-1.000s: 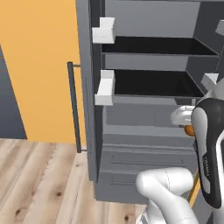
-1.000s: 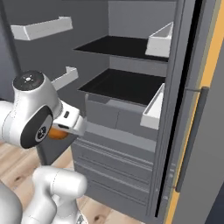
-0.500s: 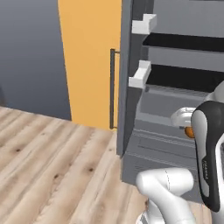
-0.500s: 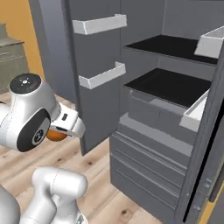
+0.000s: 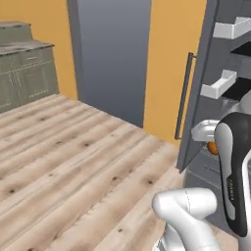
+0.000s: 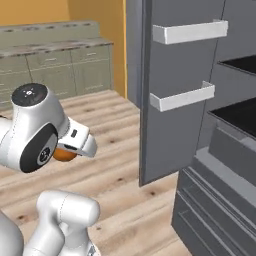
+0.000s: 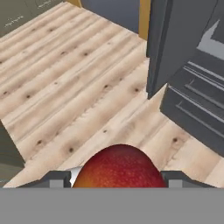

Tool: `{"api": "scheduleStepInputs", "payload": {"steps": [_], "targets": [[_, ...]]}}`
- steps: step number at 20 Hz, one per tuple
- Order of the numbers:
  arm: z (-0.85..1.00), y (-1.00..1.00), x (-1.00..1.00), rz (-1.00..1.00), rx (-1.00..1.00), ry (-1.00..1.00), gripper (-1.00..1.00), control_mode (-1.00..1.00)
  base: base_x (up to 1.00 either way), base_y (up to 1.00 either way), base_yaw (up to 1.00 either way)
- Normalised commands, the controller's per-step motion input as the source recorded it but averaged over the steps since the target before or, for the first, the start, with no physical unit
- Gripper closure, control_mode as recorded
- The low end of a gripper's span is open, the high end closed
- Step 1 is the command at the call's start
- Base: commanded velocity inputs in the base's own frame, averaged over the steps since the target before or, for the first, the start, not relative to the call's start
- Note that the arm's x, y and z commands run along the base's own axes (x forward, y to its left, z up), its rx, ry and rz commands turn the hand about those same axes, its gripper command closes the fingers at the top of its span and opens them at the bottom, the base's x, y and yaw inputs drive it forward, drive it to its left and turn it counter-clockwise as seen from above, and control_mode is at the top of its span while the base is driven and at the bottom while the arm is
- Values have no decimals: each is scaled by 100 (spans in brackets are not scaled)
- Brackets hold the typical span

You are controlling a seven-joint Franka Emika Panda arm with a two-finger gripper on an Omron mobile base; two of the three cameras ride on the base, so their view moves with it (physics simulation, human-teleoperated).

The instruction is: Retrieve the kiwi and mango from the fridge and place them into the bowl on the dining table.

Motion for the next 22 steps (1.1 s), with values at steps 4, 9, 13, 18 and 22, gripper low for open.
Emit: {"api": "scheduleStepInputs", "payload": {"steps": [4,9,13,18,22], "targets": [[0,0,0,0,0,0,100,100,5,48,58],[0,0,0,0,0,0,100,100,60,52,49],[0,0,0,0,0,0,100,100,100,46,33],[0,0,0,0,0,0,100,100,100,19,25],[0,0,0,0,0,0,100,100,100,2,23]]}}
